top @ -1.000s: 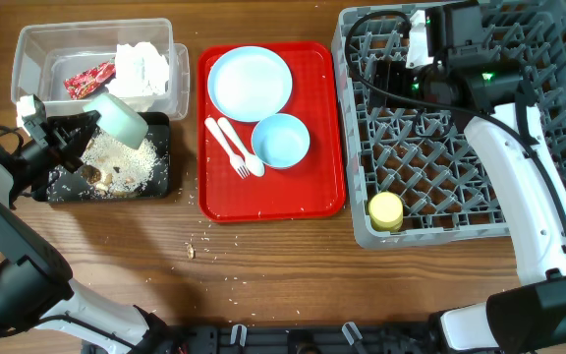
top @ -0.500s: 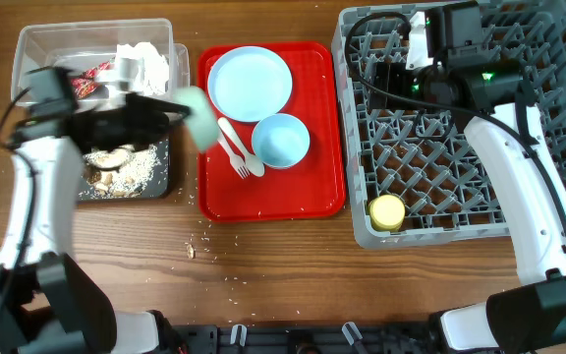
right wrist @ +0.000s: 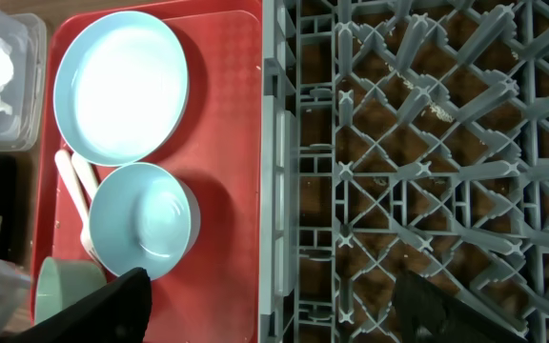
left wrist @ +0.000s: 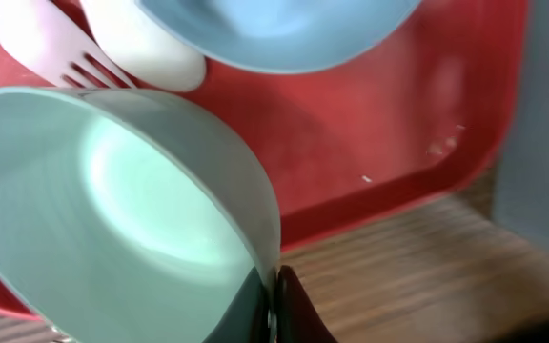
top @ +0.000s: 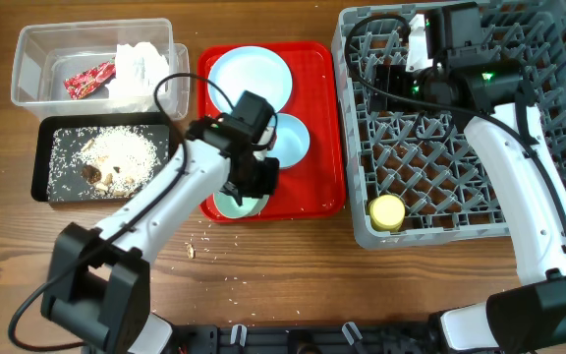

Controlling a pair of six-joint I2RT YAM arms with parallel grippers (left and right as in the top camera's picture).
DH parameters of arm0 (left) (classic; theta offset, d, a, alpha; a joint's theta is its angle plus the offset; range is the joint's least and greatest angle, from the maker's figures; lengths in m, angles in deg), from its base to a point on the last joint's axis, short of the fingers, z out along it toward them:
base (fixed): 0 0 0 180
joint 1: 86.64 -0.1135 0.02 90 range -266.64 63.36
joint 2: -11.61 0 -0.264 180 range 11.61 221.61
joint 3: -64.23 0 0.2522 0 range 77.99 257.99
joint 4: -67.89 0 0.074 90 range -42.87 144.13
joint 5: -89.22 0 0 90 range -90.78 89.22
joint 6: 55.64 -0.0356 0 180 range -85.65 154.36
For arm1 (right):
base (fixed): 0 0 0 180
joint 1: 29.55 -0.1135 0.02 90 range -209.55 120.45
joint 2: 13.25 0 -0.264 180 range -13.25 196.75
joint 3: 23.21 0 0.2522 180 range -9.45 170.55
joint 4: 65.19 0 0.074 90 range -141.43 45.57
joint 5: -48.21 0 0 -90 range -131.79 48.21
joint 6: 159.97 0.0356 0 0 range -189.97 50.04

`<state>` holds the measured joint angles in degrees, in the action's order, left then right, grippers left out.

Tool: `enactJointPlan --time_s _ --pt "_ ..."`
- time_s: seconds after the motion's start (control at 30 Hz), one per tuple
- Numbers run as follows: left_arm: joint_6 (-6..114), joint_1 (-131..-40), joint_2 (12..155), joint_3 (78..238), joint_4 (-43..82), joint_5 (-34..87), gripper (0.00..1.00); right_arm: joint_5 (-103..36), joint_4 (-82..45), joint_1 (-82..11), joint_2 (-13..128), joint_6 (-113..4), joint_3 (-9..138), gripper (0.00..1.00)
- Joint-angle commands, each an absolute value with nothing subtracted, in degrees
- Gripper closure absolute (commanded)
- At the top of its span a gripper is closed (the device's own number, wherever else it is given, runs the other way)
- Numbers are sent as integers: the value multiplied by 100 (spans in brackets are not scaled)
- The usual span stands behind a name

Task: Sort waste into correct bins and load items into the dishwasher rack
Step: 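Set the empty green bowl back on the red tray with left gripper, then grasp the light-blue bowl with the right gripper and place it in the rack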

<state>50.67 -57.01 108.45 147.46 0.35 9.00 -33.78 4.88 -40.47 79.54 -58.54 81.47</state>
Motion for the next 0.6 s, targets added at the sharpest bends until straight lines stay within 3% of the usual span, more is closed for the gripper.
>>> enactJointPlan --time_s 0.0,0.07,0.1,0.33,0.57 --pt "5152 -5467 11033 14724 157 314 65 -3109 432 -4071 8005 -5944 8219 17" --pt "5152 -5487 11016 14737 315 314 49 -2853 139 -4196 8013 -5942 8204 17" --pt "5155 -5539 10996 14785 354 316 46 -2832 -23 -4285 8022 -5929 8204 17" --pt "5454 -6794 10286 15552 345 351 38 -2834 -917 -5066 8787 -5776 8204 19" --pt "5456 -8044 10056 15552 1066 727 27 -2349 -742 -5221 10370 -6086 8204 33"
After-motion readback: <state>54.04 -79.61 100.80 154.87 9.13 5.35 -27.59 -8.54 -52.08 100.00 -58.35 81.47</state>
